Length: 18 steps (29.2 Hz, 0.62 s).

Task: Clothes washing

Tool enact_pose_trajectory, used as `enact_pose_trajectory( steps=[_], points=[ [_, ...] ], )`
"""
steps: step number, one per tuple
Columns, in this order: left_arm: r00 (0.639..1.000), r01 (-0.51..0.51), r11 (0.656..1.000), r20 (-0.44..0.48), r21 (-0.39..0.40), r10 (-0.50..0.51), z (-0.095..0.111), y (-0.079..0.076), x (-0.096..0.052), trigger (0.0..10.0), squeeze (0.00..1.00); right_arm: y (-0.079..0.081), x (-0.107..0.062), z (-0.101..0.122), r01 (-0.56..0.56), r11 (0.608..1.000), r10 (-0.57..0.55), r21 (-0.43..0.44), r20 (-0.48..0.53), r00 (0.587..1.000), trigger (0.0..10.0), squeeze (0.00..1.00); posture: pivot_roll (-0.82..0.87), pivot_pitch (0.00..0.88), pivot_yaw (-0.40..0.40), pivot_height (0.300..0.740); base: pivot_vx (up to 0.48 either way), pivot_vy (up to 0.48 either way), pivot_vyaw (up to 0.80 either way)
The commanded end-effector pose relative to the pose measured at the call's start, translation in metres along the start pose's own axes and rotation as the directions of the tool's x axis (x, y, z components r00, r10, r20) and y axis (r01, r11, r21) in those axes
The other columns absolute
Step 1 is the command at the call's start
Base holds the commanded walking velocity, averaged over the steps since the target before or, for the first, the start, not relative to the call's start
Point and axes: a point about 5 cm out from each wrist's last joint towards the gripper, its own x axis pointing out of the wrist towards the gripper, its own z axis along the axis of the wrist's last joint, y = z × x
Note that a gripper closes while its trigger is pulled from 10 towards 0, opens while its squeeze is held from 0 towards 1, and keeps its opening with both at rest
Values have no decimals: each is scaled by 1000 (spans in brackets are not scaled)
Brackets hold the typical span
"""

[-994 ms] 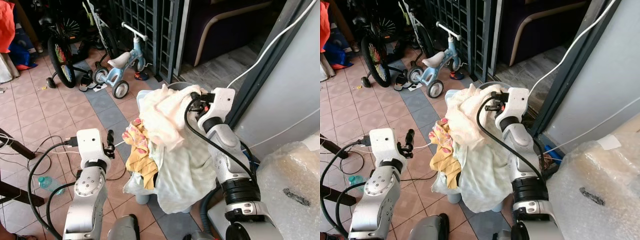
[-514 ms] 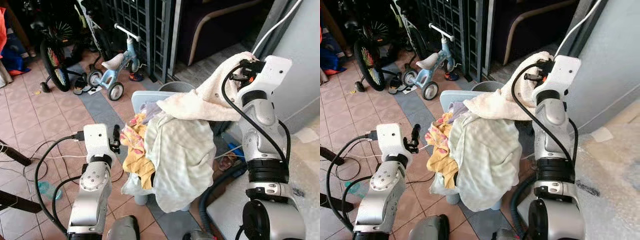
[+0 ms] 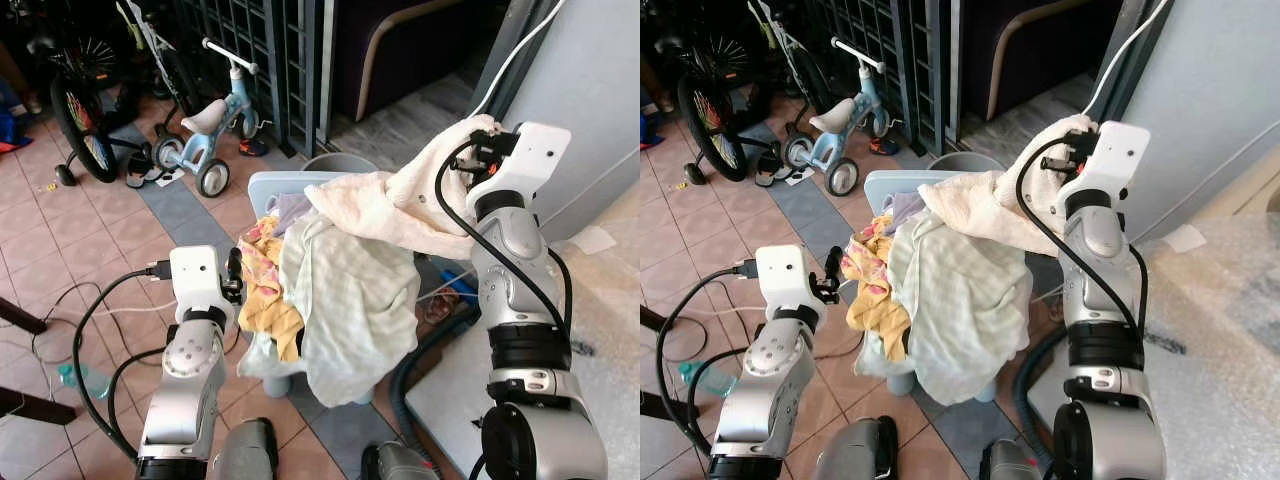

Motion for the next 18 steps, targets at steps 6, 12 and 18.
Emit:
enact_pose_trajectory(
  steps=[6, 12, 18],
  points=[
    [1000, -5, 1000, -9, -7, 5, -2, -1, 0, 10000, 0, 1, -1, 0, -10, 1000, 10, -6, 4, 1000, 10000, 0, 21, 38, 18, 740, -275, -266, 0],
    [1000, 2, 1000, 5, -21, -2, -1, 0, 0, 10000, 0, 6, -6, -5, -28, 1000, 28, -13, -7, 1000, 10000, 0, 21, 39, 19, 740, -136, -136, 0],
    [998, 54, 998, 26, -45, -52, 1, 2, -1, 10000, 0, 10, -10, -8, -38, 999, 38, -21, -14, 999, 10000, 0, 17, 41, 21, 740, 0, 0, -340]
  ],
)
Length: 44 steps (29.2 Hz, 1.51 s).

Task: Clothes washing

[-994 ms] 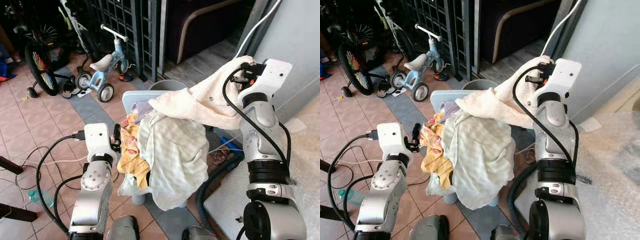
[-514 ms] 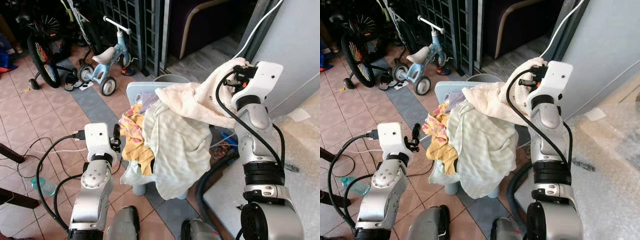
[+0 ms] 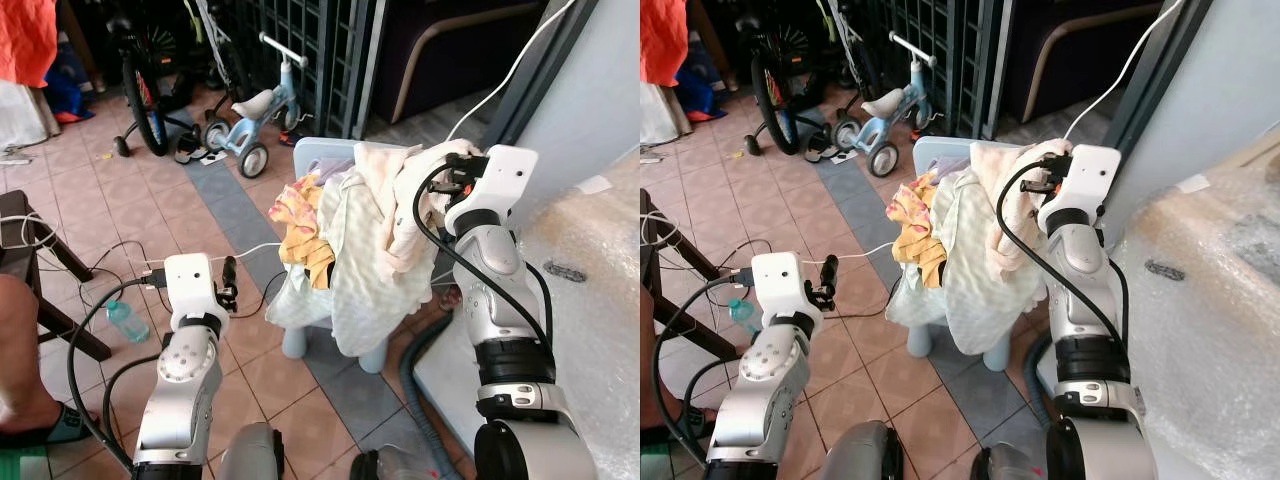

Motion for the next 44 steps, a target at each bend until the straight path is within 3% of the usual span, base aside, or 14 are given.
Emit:
enact_pose_trajectory(
  steps=[1, 6, 8, 16, 29, 33, 44],
  points=[
    [999, 28, 999, 24, -19, -28, 4, -3, -1, 10000, 0, 0, 1, 11, -6, 1000, 7, -16, 47, 999, 10000, 0, 17, 41, 21, 740, 0, 0, -800],
    [999, 34, 999, 40, -23, -33, 7, -3, -1, 10000, 0, 0, 3, 18, -14, 998, 19, -56, 85, 996, 10000, 0, 13, 42, 22, 740, 0, 0, -800],
    [997, 49, 998, 53, -28, -47, 8, -5, -1, 10000, 0, -7, 8, 31, 16, 994, -1, -104, 143, 990, 10000, 0, 14, 39, 21, 740, 277, 0, -800],
    [997, 53, 998, 54, -36, -51, 7, -6, -1, 10000, 0, -20, 25, 60, 68, 984, -27, -167, 235, 972, 10000, 0, 11, 38, 19, 740, 212, 0, -800],
    [997, 60, 997, 54, -39, -58, 6, -7, -1, 10000, 0, -21, 56, 113, 94, 974, -12, -205, 366, 930, 10000, 0, 16, 38, 20, 740, 80, 0, -800],
    [995, 81, 996, 68, -39, -78, 7, -9, -2, 10000, 0, -23, 67, 146, 141, 969, -37, -204, 445, 895, 10000, 0, 19, 39, 18, 740, 150, 0, -800],
    [995, 76, 996, 65, -37, -73, 7, -9, -2, 10000, 0, -39, 71, 175, 249, 942, -95, -226, 533, 841, 10000, 0, 19, 41, 17, 740, 411, 0, -800]
  ],
)
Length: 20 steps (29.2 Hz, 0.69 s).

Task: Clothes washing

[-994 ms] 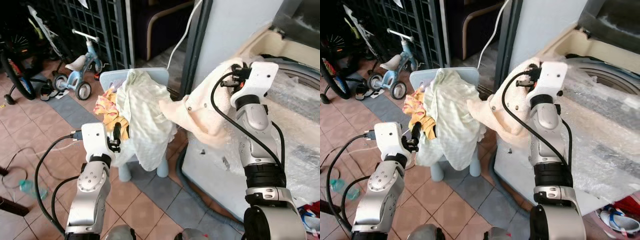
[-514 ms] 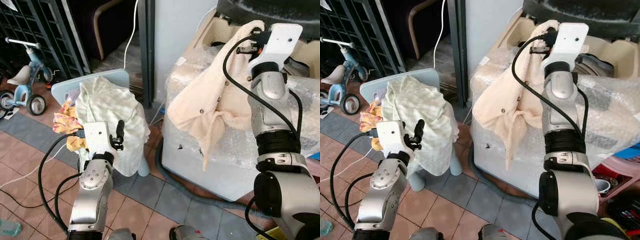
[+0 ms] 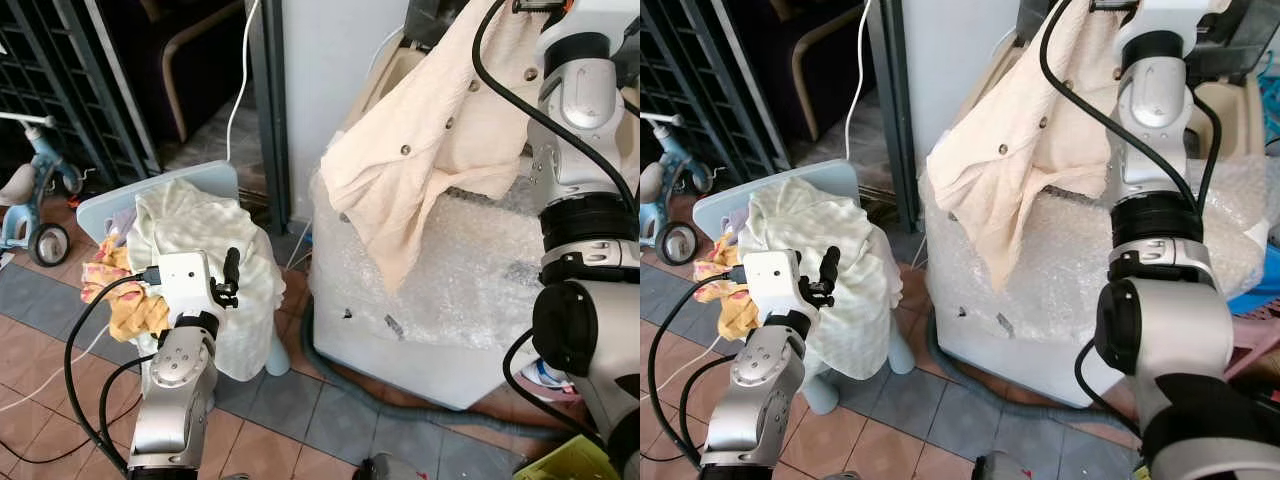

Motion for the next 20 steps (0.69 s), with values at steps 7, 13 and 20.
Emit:
enact_pose_trajectory(
  steps=[7, 13, 20],
  points=[
    [999, -33, 999, -3, -29, 33, 1, 4, 1, 10000, 0, 8, 0, -7, -8, 1000, 8, -10, -46, 999, 10000, 0, 16, 40, 14, 740, 127, 0, -477],
    [998, -56, 998, -12, -28, 56, 0, 5, 0, 10000, 0, 37, -35, -63, -204, 978, 203, 29, -310, 929, 10000, 0, 23, 45, 14, 740, 0, 0, 0],
    [998, -62, 998, -17, -27, 61, 0, 7, 0, 10000, 0, 40, -48, -82, -260, 963, 266, 71, -423, 866, 10000, 0, 19, 45, 14, 740, 0, 0, 0]
  ],
)
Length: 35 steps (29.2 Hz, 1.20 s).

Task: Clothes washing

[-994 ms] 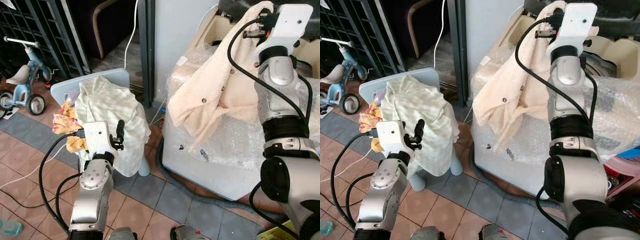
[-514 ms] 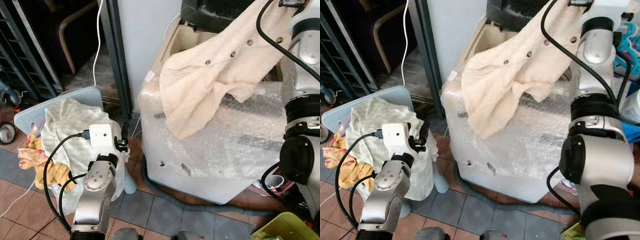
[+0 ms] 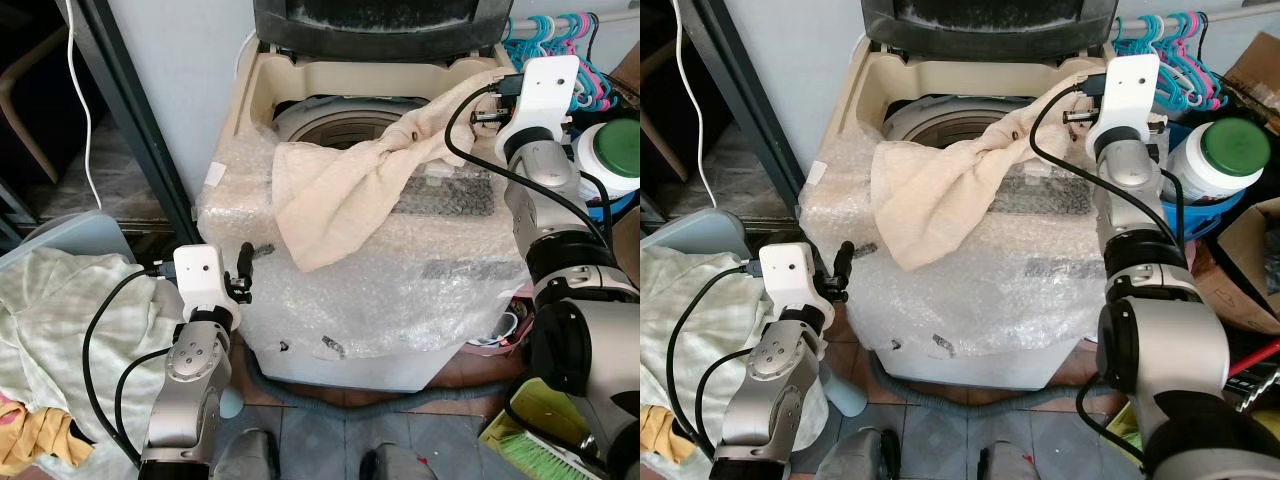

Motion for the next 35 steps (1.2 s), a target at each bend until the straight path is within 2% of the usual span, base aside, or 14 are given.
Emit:
enact_pose_trajectory(
  steps=[1, 3, 4, 5, 11, 12, 16, 20, 22, 23, 25, 26, 28, 35],
  points=[
    [1000, -5, 1000, -4, -16, 5, 0, -1, -1, 10000, 0, 5, 1, -3, -45, 999, 46, 13, -50, 998, 10000, 0, 17, 44, 14, 740, 0, 0, 0],
    [1000, -4, 1000, -5, -14, 4, 0, -2, -1, 10000, 0, 11, -1, -14, -119, 993, 119, 5, -120, 986, 10000, 0, 15, 45, 15, 740, 0, 0, 0],
    [1000, 0, 1000, -7, -12, 0, 0, -3, 0, 10000, 0, 23, -8, -29, -261, 965, 256, -4, -195, 947, 10000, 345, 16, 46, 15, 740, 0, 0, 0],
    [1000, 0, 1000, -7, -12, 0, 0, -3, 0, 10000, 0, 26, -8, -28, -292, 956, 291, 19, -176, 941, 10000, 1000, 16, 46, 15, 740, 0, 0, 0],
    [1000, -4, 1000, -9, -9, 4, 0, -2, -1, 10000, 0, 20, -3, 9, -222, 975, 220, 29, 79, 972, 10000, 1000, 16, 45, 16, 740, 0, 0, 0],
    [1000, -4, 1000, -8, -7, 4, 0, -2, -1, 10000, 0, 8, -3, 31, -117, 993, 115, -6, 223, 968, 10000, 1000, 21, 43, 15, 740, 0, 0, 0],
    [1000, -7, 1000, -7, -4, 7, 0, -2, -1, 10000, 0, -9, -7, 52, -45, 999, 34, 25, 336, 941, 10000, 1000, 19, 41, 16, 740, 0, 0, 0],
    [1000, -8, 1000, -7, -3, 8, 0, -2, -1, 10000, 0, -8, -10, 51, -108, 994, 96, 18, 335, 937, 10000, 1000, 18, 40, 16, 740, 0, 0, 0],
    [1000, -7, 1000, -6, -2, 7, 0, -2, 0, 10000, 0, 1, -15, 40, -278, 960, 265, 4, 292, 919, 10000, 1000, 20, 40, 18, 740, 0, 0, 0],
    [1000, -7, 1000, -6, -2, 7, 0, -2, 0, 10000, 0, 1, -15, 40, -278, 960, 265, 4, 292, 919, 10000, 1000, 20, 40, 18, 740, 0, 0, 0],
    [1000, -5, 1000, -5, 0, 5, 1, -1, 1, 10000, 0, 6, -28, 21, -497, 868, 487, -2, 201, 850, 10000, 1000, 17, 38, 20, 740, 0, 0, 0],
    [1000, -5, 1000, -5, 0, 5, 1, -1, 1, 10000, 0, 6, -28, 21, -497, 868, 487, -2, 201, 850, 10000, 1000, 17, 38, 20, 740, 0, 0, 0],
    [1000, -3, 1000, -4, 1, 3, 1, -1, 1, 10000, 0, 6, -38, 12, -594, 804, 588, -10, 156, 794, 10000, 1000, 15, 37, 20, 740, 0, 0, 0],
    [1000, 2, 1000, 0, 1, -2, 2, -2, 2, 10000, 0, 17, -55, -5, -674, 738, 674, -38, 92, 733, 10000, 1000, 15, 35, 24, 740, 0, 0, 0]
  ],
)
